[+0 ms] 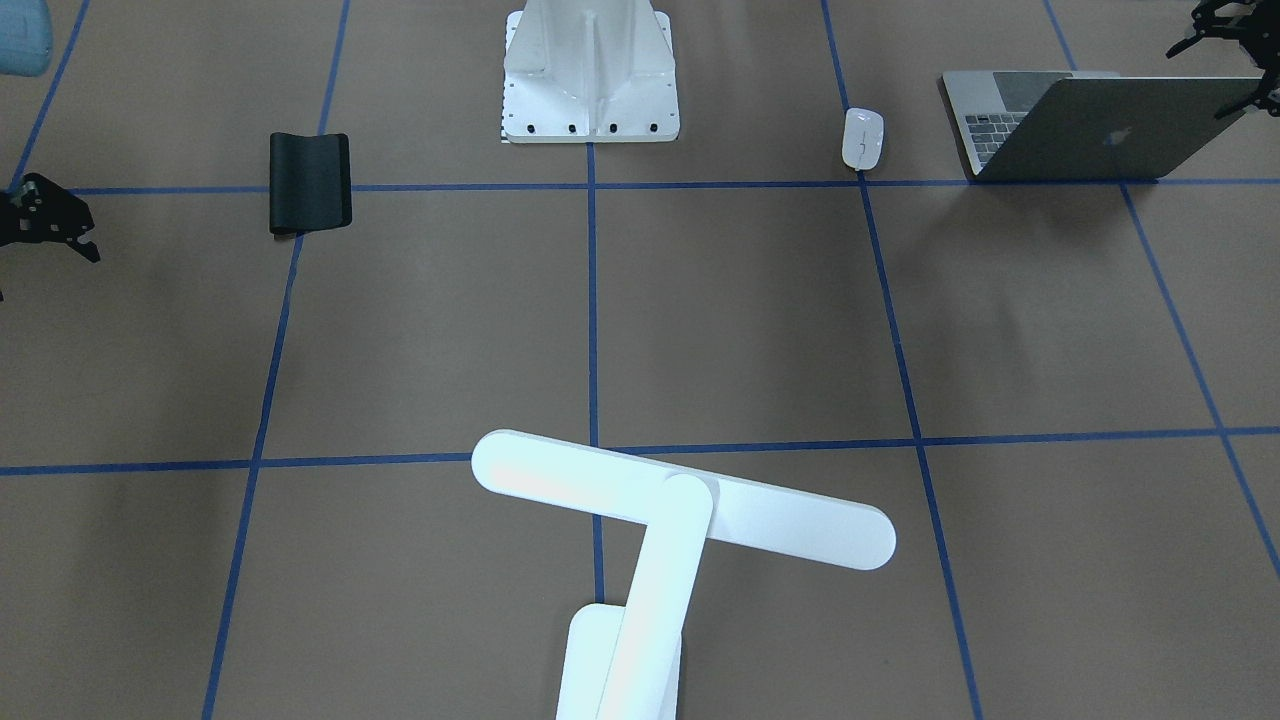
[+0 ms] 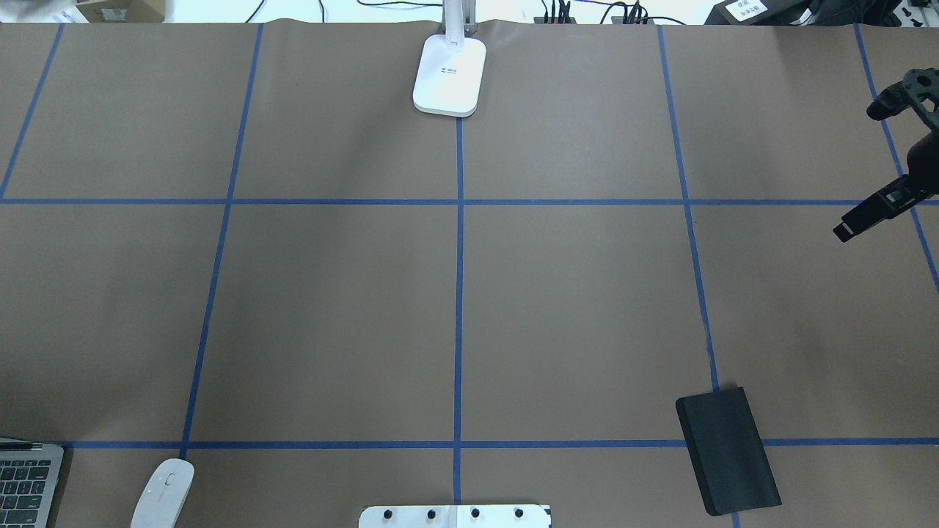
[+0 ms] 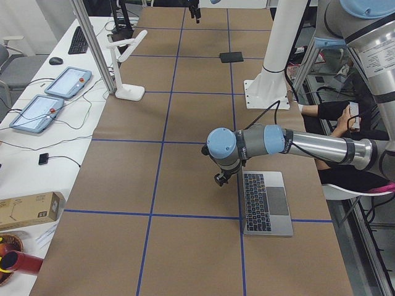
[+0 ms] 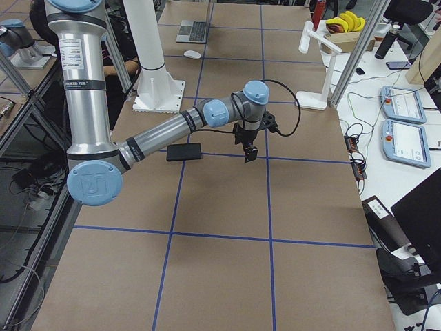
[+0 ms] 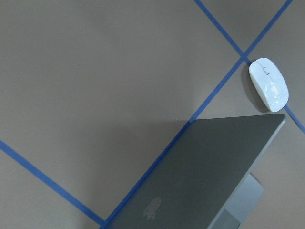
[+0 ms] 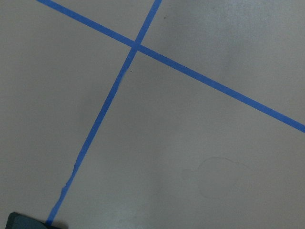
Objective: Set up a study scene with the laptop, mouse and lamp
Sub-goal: 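Lift the laptop lid open with the left gripper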
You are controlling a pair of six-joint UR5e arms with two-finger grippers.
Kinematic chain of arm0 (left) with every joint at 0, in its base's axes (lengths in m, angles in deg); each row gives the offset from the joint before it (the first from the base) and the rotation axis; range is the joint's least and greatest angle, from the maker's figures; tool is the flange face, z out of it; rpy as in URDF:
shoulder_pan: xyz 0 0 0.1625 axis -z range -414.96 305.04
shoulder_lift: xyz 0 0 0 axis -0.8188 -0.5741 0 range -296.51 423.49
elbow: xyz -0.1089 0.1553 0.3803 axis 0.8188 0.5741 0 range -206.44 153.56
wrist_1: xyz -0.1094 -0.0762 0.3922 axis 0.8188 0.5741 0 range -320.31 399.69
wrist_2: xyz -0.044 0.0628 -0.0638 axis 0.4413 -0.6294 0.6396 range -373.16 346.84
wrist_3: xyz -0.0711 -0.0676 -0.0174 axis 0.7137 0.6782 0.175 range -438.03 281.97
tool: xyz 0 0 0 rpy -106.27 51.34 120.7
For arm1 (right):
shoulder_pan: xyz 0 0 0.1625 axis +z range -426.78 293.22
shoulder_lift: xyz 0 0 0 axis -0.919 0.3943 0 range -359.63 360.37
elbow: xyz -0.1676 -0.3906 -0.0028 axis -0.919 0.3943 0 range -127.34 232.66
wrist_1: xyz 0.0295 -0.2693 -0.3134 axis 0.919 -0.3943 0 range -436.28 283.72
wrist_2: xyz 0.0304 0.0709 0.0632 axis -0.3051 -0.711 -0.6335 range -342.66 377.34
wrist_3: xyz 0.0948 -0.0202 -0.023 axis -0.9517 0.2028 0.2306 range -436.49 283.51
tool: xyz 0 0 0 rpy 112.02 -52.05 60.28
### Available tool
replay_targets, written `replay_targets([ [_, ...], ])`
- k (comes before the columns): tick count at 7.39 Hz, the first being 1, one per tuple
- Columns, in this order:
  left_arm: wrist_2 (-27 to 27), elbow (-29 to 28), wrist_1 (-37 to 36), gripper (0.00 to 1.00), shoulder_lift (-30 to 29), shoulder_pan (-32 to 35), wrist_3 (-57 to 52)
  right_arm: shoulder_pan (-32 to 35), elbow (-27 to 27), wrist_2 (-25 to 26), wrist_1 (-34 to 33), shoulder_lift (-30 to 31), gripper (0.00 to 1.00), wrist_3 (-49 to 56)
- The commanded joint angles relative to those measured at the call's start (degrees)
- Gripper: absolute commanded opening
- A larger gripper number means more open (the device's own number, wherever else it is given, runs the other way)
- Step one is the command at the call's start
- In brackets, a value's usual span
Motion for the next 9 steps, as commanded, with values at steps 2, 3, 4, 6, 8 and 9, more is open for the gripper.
replay_targets([
  [2, -0.37, -0.03, 1.51, 0.99, -0.62, -4.17, -0.40, -0.01, 0.08, 0.18, 0.00, 0.00, 1.00, 0.04],
  [3, -0.55, -0.03, 1.60, 0.99, -0.62, -5.58, -0.49, -0.01, 0.08, 0.19, 0.00, 0.00, 1.00, 0.04],
  [4, -0.64, -0.03, 1.69, 0.99, -0.71, -6.81, -0.75, -0.01, 0.08, 0.79, 0.00, 0.08, 1.00, 0.13],
  [6, -3.27, -0.11, 3.27, 0.99, -0.63, -8.14, -2.59, -0.01, 0.16, 1.15, 0.00, 0.08, 1.00, 0.13],
  [8, -3.36, -0.29, 3.28, 0.99, -0.36, -8.75, -2.86, -0.01, 0.08, 1.50, 0.00, 0.00, 1.00, 0.13],
  [9, -3.36, -0.38, 3.28, 0.99, -0.10, -9.11, -2.86, -0.01, 0.16, 1.50, 0.00, 0.00, 1.00, 0.13],
])
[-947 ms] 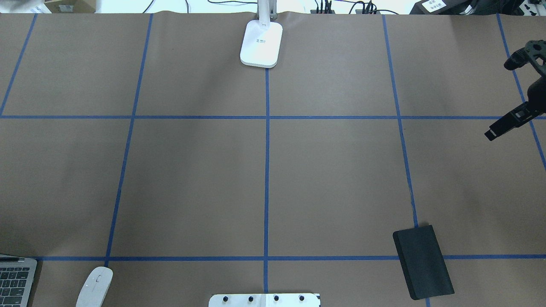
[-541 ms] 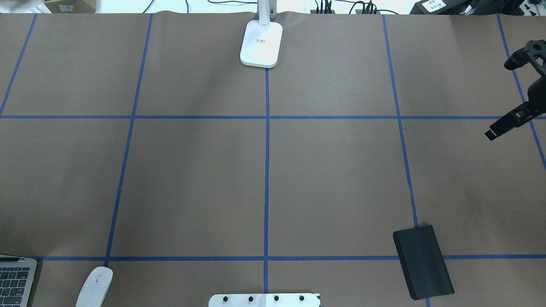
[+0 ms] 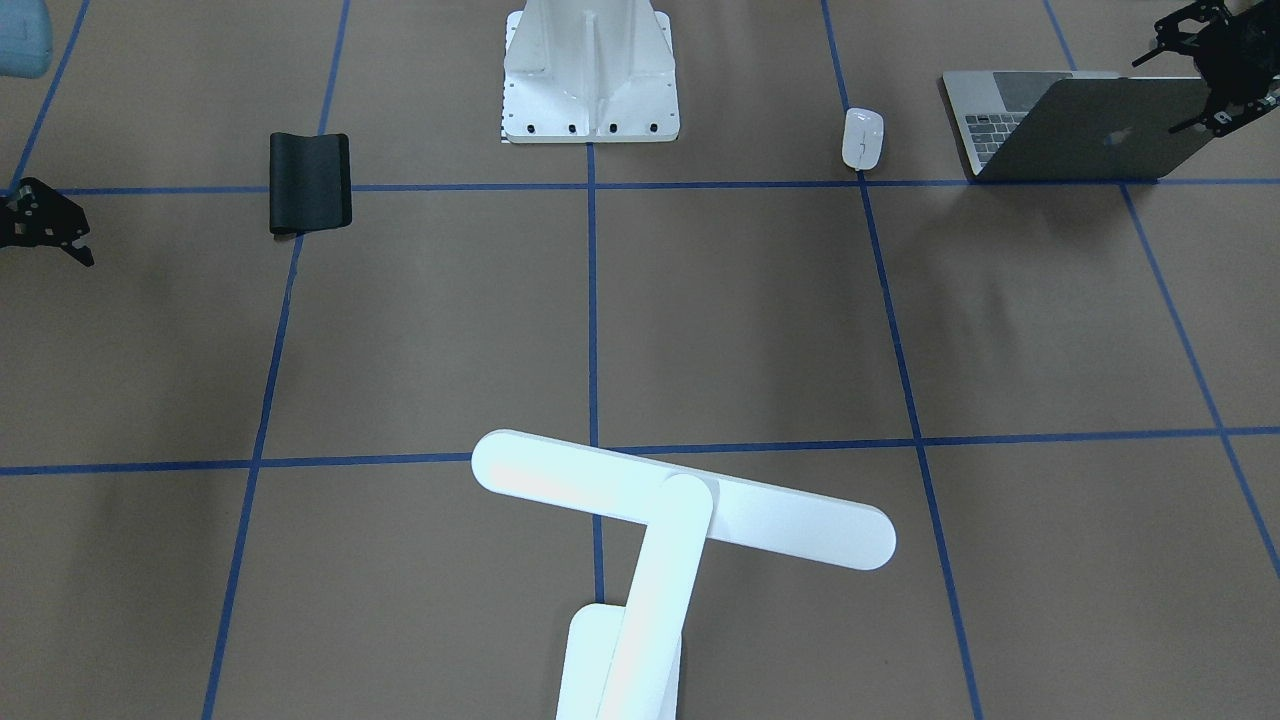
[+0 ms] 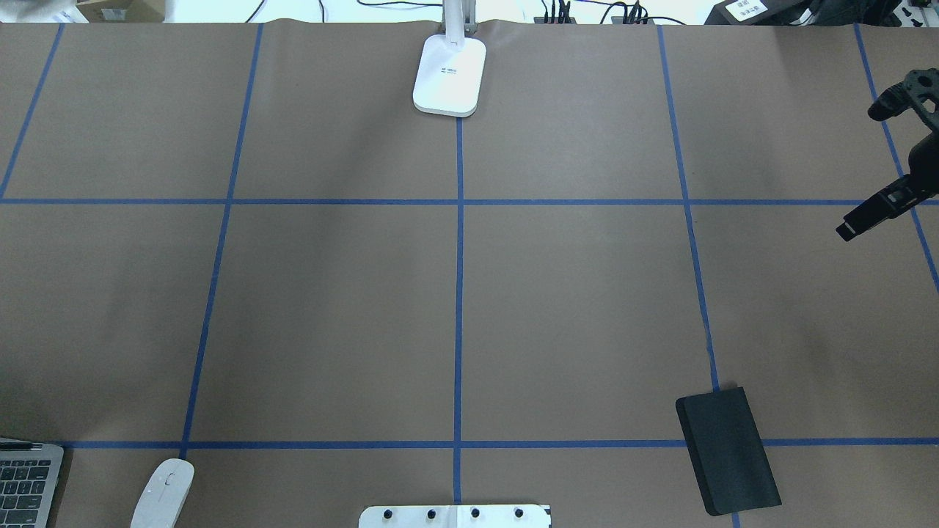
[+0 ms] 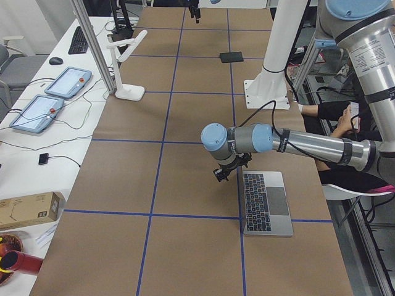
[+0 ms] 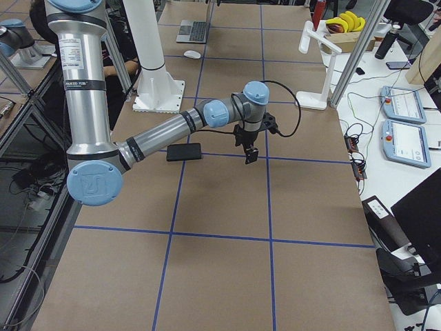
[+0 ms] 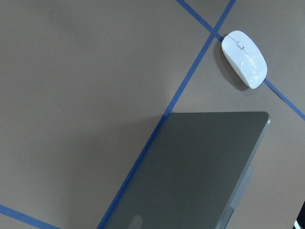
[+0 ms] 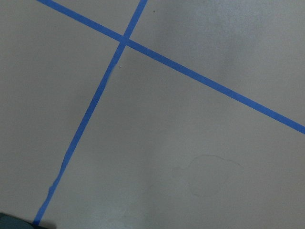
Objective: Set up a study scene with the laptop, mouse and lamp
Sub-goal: 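Lift the laptop lid open with the left gripper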
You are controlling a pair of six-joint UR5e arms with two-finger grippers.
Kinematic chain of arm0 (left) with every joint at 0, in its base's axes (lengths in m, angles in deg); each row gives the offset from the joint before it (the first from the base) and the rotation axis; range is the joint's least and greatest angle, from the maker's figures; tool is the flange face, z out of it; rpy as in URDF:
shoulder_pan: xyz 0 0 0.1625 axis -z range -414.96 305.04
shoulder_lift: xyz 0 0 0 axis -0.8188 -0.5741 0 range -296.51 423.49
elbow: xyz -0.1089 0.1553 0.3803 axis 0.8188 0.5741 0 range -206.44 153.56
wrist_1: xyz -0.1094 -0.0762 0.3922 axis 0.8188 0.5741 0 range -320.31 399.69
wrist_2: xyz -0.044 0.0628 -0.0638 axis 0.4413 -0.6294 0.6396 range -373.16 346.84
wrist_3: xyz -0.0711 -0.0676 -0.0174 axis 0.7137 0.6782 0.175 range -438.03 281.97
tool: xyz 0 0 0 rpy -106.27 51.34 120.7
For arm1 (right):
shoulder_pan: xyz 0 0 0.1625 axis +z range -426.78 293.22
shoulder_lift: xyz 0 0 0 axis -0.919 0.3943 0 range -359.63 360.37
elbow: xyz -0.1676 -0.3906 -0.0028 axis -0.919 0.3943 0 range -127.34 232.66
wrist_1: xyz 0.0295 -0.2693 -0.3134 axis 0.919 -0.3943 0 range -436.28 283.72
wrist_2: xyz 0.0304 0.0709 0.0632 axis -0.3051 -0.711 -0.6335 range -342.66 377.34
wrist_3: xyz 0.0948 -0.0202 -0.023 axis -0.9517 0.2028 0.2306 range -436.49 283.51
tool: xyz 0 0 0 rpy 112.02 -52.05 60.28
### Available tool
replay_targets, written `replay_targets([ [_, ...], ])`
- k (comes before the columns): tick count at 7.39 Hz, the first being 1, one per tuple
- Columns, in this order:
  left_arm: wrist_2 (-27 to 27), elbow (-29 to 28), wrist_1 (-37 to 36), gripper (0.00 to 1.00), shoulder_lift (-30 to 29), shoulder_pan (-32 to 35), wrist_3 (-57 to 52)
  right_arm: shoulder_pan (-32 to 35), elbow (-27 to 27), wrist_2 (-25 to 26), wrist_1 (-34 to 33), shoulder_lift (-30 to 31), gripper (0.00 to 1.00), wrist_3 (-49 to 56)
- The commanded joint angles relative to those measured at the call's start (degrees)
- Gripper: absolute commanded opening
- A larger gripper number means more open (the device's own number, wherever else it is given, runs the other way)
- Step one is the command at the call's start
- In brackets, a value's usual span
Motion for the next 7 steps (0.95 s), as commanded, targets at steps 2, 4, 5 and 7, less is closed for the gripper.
replay_targets([
  [2, -0.18, -0.39, -0.15, 0.99, 0.80, -0.63, -1.65, 0.00, 0.03, 0.11, 0.00, -0.13, 1.00, 0.00],
  [4, -3.31, -0.39, -0.06, 0.94, 1.41, -0.63, -5.76, 0.00, 0.12, 0.11, 0.00, -0.13, 1.00, 0.00],
  [5, -4.47, -0.47, -0.15, 0.94, 1.50, -0.63, -8.14, 0.00, 0.38, 0.11, 0.00, -0.21, 1.00, 0.00],
  [7, -4.66, -0.74, -0.15, 0.94, 1.59, -0.63, -9.82, 0.00, 0.47, 0.11, 0.00, -0.30, 1.00, 0.09],
])
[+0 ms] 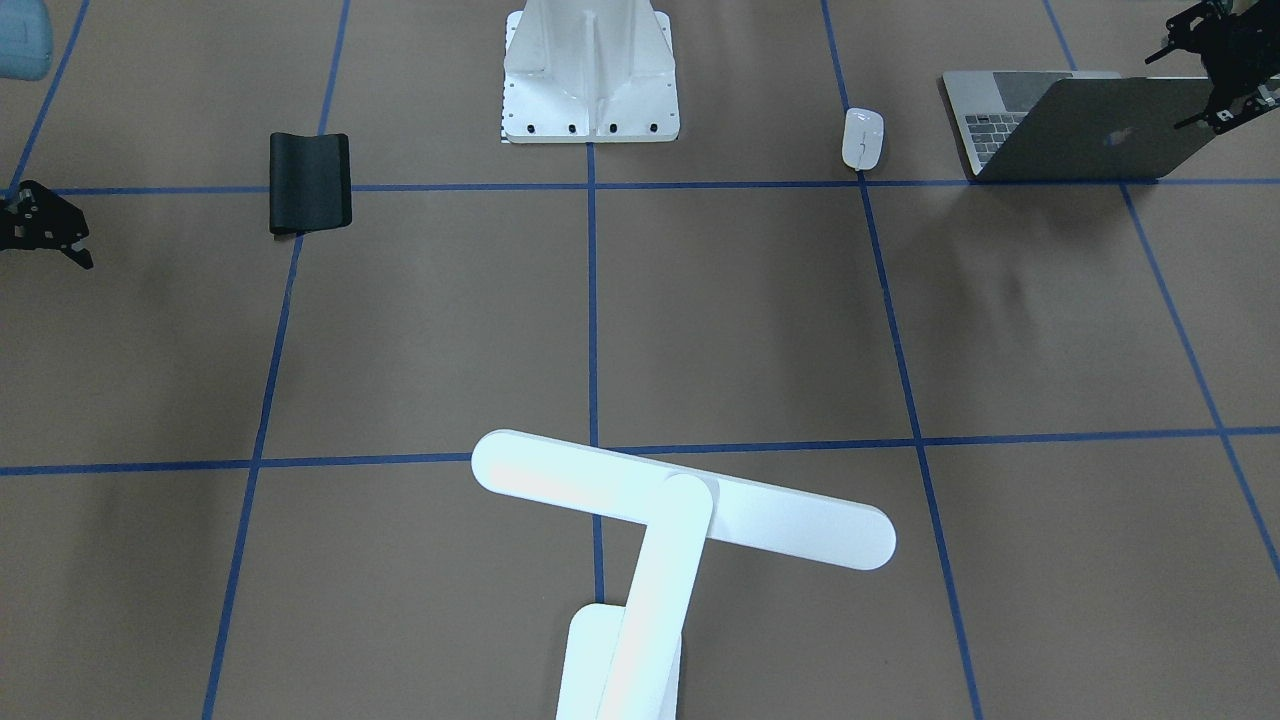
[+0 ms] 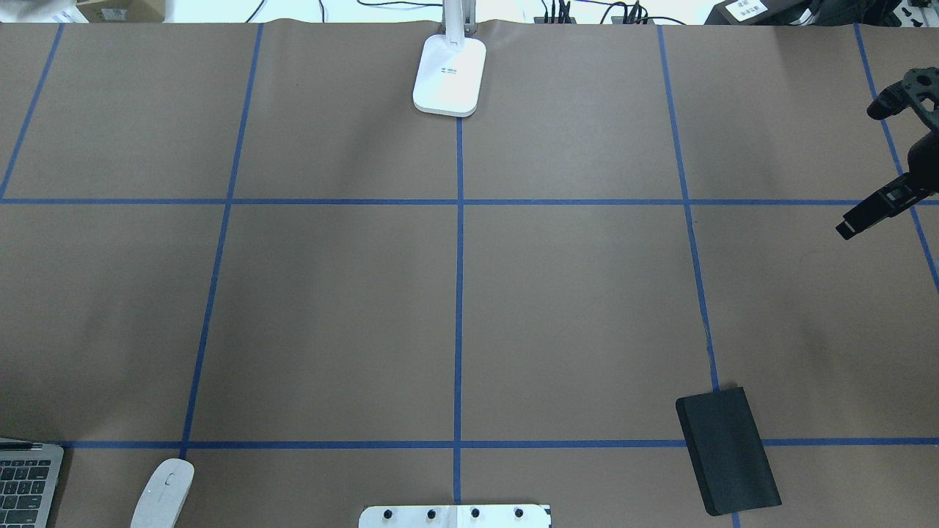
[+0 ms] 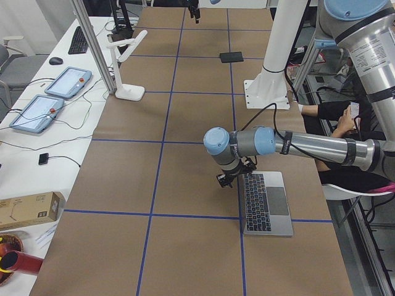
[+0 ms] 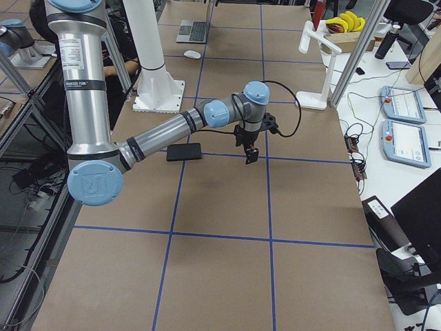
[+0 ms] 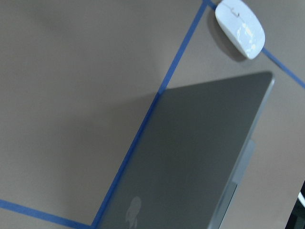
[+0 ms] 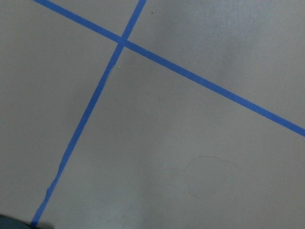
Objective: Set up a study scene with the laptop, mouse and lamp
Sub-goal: 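Lift the laptop lid open with the left gripper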
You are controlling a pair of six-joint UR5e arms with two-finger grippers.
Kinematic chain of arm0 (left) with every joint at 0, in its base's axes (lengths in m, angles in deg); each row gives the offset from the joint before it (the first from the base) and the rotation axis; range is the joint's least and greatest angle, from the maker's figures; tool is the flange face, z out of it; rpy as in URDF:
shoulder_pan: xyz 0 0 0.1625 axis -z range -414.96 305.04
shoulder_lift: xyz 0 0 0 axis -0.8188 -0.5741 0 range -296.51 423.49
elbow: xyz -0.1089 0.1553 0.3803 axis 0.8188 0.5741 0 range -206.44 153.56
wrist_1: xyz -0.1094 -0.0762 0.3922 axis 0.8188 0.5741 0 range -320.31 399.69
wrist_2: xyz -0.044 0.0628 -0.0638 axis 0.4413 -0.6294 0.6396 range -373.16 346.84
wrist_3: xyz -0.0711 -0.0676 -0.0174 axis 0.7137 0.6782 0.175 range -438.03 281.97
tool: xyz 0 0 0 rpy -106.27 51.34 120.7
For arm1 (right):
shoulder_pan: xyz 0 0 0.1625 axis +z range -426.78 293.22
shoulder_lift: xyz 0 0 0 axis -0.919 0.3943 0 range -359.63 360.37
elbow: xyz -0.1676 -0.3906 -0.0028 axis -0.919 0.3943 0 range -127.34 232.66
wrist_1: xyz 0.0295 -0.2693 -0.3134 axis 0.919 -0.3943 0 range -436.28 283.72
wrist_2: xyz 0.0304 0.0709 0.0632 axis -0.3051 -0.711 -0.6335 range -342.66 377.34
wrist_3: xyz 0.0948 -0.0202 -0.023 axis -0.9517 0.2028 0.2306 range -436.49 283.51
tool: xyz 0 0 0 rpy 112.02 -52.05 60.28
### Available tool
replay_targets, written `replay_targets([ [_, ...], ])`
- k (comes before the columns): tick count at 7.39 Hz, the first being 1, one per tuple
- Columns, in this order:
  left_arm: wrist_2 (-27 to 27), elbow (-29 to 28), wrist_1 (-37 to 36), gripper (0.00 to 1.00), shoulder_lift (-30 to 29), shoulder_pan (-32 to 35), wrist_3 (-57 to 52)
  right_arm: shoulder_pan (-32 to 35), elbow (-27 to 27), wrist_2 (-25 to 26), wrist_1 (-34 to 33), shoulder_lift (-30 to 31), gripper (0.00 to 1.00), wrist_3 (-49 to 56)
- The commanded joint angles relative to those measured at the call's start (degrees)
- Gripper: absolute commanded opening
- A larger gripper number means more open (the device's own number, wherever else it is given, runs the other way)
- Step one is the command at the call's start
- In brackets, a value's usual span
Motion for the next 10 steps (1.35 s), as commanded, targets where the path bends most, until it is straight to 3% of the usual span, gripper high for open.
replay_targets([
  [1, -0.97, -0.35, 0.04, 0.93, 0.50, 0.00, -3.20, 0.00, 0.15, 0.00, 0.09, -0.05, 1.00, 0.03],
  [4, -3.95, -0.52, 1.36, 0.87, 0.50, 0.00, -10.41, -0.09, 0.42, 0.00, 0.09, -0.14, 1.00, 0.03],
  [7, -6.42, -3.32, 7.75, 0.80, 1.99, 0.09, -12.36, -0.44, 0.77, 0.00, 0.09, -0.14, 1.00, 0.03],
  [9, -6.43, -5.61, 11.90, 0.60, 2.61, 0.61, -12.36, -0.44, 2.95, 0.00, 4.54, -0.05, 1.00, -0.23],
  [10, -6.43, -5.19, 11.91, 0.59, 2.61, 0.87, -12.36, -0.44, 3.57, 0.09, 5.35, -0.05, 1.00, -0.23],
])
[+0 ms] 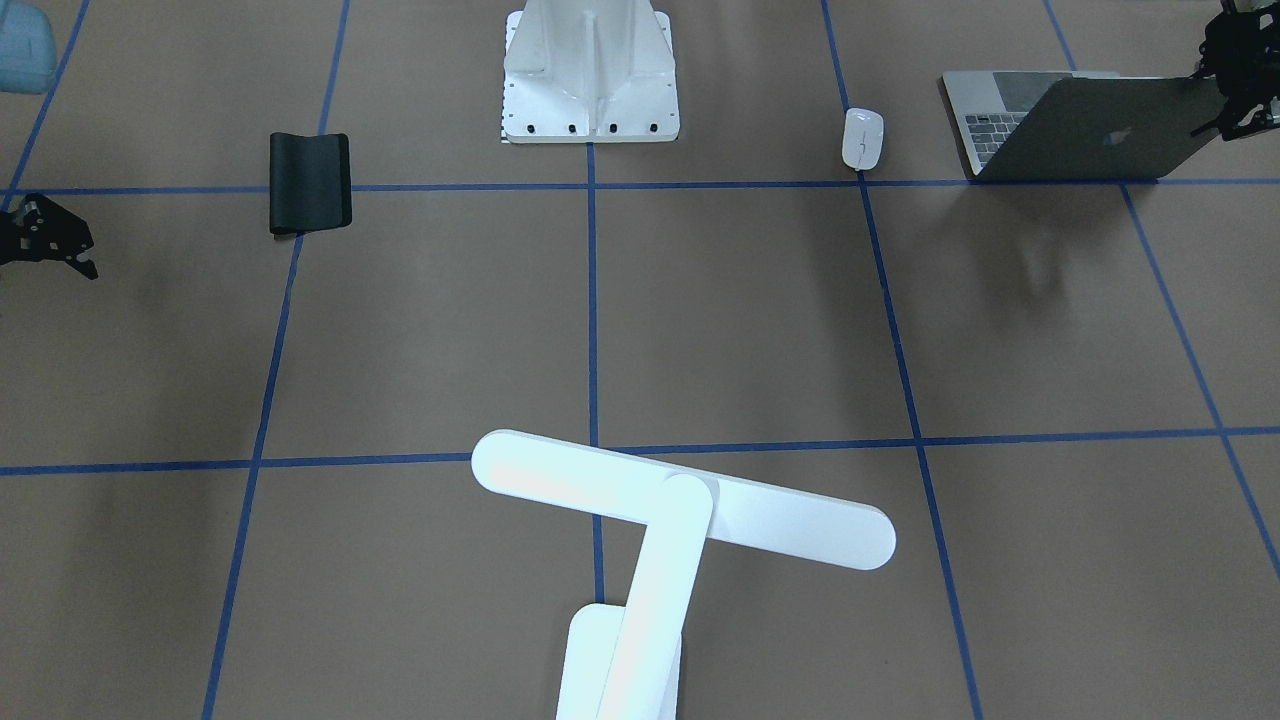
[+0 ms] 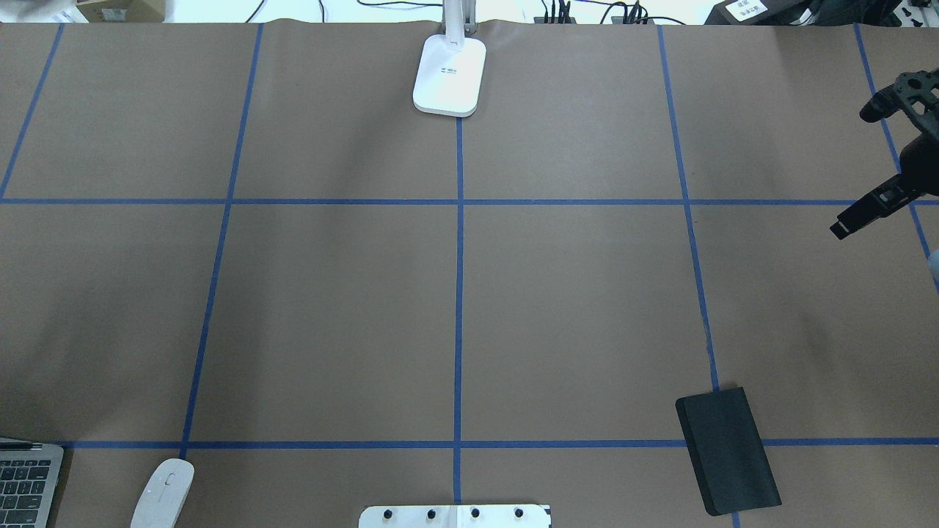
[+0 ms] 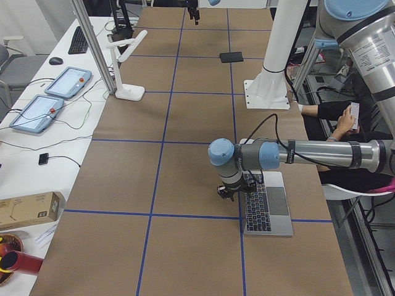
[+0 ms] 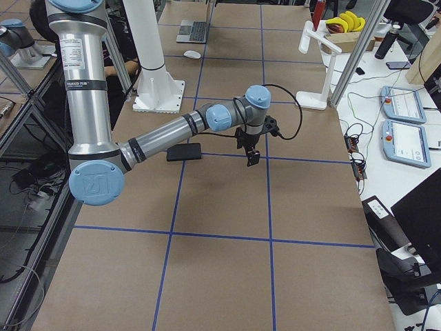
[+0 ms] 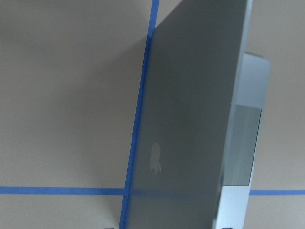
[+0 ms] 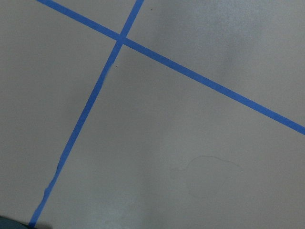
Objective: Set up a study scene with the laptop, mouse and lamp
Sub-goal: 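Lift the laptop lid open with the left gripper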
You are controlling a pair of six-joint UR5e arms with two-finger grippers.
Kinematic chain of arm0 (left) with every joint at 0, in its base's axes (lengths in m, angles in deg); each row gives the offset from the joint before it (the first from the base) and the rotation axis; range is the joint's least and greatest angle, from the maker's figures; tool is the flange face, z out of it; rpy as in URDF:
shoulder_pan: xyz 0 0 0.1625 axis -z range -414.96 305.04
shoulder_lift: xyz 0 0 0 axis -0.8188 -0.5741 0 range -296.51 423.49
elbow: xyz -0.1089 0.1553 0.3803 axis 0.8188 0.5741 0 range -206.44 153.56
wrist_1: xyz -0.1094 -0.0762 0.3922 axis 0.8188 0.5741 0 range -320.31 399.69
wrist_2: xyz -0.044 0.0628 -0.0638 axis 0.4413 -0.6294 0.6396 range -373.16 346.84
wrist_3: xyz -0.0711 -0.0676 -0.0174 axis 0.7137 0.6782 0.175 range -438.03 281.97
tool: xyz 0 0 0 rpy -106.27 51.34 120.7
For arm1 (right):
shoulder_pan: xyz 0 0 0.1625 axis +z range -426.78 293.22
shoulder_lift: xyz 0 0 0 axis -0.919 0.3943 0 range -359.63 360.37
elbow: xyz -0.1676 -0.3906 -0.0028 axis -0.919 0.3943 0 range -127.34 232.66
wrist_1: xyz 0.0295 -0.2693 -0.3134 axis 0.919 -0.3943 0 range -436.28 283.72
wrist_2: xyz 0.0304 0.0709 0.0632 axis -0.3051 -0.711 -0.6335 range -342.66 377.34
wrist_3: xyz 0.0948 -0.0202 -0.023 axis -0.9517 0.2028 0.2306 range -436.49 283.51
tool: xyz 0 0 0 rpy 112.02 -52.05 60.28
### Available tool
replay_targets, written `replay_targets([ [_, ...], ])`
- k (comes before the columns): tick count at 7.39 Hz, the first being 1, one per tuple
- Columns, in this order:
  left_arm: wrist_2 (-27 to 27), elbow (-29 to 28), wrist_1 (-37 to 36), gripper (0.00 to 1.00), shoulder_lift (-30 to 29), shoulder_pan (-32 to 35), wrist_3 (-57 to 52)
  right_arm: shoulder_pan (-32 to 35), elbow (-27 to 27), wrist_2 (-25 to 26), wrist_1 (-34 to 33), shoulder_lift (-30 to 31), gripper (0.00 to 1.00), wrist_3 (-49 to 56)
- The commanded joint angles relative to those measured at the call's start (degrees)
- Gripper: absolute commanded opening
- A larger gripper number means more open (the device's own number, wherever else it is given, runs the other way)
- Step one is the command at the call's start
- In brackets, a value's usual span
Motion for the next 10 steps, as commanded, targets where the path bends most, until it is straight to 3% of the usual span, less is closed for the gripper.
replay_targets([
  [1, 0.06, 0.02, 0.96, 0.59, 0.14, 0.43, 0.07, -0.01, 1.02, 0.07, 1.99, 0.04, 1.00, 0.02],
  [4, 0.32, 0.64, 0.96, 0.59, 0.22, 2.36, 0.24, -0.01, 1.02, 0.07, 1.99, 0.04, 1.00, -0.07],
  [5, 0.50, 0.72, 0.96, 0.55, 0.22, 2.80, 0.24, -0.01, 0.94, 0.07, 1.91, 0.04, 1.00, -0.07],
  [7, 0.76, 0.72, 0.88, 0.22, 0.22, 3.24, 0.16, -0.01, 0.85, 0.07, 1.91, 0.04, 1.00, -0.16],
  [8, 0.76, 1.07, 0.88, 0.12, 0.22, 4.03, 0.24, 0.08, 0.59, 0.07, 1.91, 0.12, 1.00, -0.24],
  [10, 0.76, 1.34, 0.79, 0.08, 0.22, 6.13, 0.24, 0.08, 0.50, 0.07, 1.91, 0.12, 1.00, -0.16],
])
